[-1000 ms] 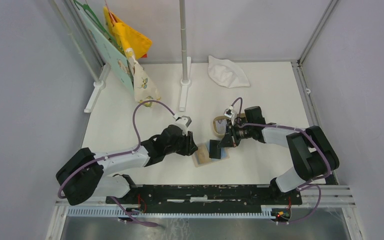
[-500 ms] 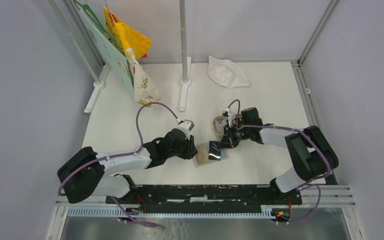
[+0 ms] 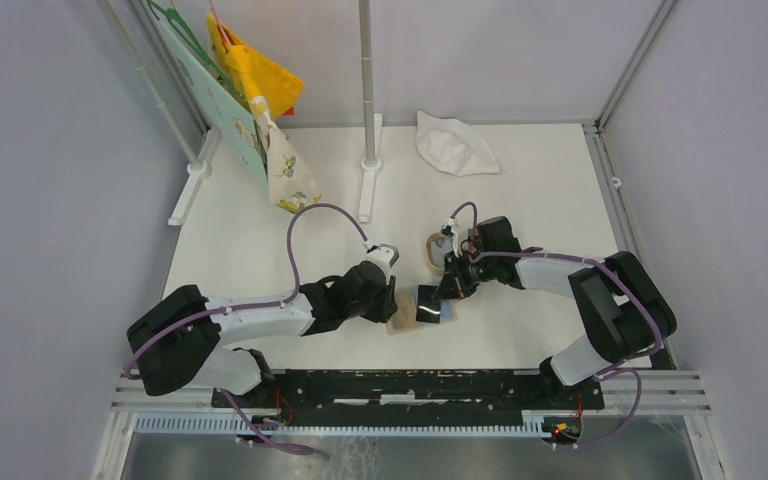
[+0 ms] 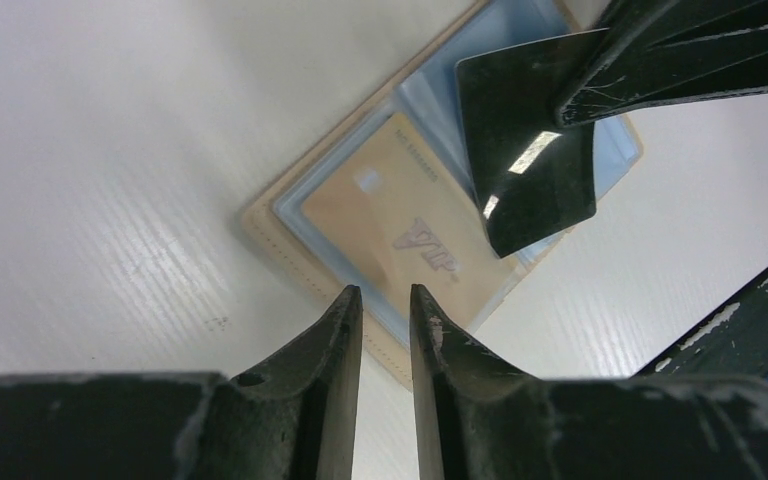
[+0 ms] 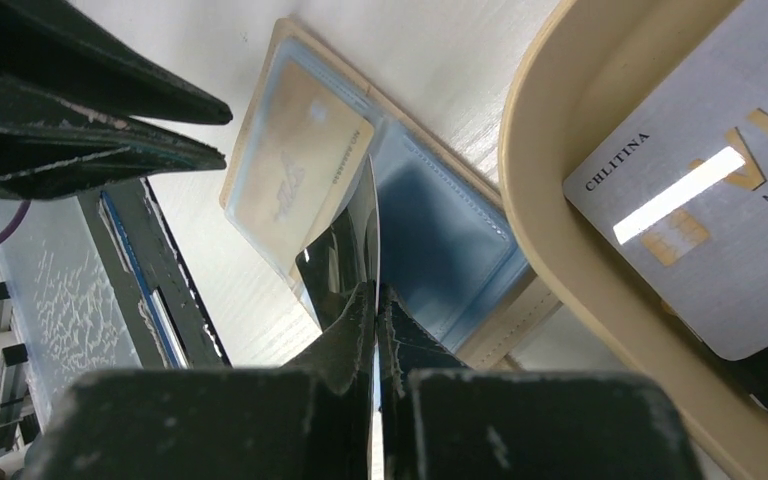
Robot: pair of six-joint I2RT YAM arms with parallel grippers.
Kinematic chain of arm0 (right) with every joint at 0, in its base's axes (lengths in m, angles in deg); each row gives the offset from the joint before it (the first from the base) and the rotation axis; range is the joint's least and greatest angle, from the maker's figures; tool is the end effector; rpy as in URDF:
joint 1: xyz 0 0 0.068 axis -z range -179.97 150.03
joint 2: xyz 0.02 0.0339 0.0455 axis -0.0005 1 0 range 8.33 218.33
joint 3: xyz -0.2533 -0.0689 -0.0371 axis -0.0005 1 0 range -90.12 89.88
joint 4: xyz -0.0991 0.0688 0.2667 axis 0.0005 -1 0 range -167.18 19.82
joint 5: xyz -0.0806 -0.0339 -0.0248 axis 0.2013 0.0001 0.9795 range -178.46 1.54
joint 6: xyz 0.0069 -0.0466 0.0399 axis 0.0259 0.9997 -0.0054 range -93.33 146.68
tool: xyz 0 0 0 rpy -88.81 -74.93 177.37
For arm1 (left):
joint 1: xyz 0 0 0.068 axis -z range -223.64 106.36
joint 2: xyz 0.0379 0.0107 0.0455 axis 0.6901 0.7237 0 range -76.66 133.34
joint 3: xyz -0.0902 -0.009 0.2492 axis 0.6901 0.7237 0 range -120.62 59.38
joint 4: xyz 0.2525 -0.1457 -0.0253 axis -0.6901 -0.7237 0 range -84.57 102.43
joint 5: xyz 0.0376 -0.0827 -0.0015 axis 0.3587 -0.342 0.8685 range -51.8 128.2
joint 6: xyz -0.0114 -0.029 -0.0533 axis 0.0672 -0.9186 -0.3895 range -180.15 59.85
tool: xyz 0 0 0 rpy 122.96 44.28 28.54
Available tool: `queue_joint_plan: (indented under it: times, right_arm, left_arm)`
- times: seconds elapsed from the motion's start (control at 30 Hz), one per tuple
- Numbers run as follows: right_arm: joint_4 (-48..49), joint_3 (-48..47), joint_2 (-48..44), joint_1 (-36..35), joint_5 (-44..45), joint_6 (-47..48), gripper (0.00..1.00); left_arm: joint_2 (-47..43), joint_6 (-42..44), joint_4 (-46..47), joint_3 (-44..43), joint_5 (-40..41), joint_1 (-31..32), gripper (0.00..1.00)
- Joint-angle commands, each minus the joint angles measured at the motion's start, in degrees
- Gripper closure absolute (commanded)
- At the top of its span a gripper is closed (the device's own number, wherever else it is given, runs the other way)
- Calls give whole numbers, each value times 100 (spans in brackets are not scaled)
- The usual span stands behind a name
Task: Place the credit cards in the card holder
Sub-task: Insert the credit card into the card holder.
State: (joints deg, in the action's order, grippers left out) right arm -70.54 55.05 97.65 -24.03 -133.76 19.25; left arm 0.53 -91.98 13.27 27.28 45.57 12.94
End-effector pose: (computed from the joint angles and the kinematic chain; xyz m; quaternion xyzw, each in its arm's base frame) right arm 0.2502 0.1481 0.0907 -0.2423 0.8537 0.4290 0.1686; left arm 0.1637 -0.2372 0.1248 0.1726 0.9035 -0.2280 0.3193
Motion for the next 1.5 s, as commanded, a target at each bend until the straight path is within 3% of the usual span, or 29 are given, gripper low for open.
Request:
queue_joint_plan:
  times: [0.0, 0.6, 1.47]
  right_arm:
    - [-164, -125, -103, -106, 435, -125, 100]
    - [-949, -603, 337, -357, 815, -121, 97]
    - [-1350, -831, 848, -398, 991, -579, 93]
  left_arm:
    - [121, 70, 13, -368, 269, 190, 70]
    - [811, 107, -280, -676, 692, 264, 76]
    - [737, 304, -154, -683, 719, 310, 76]
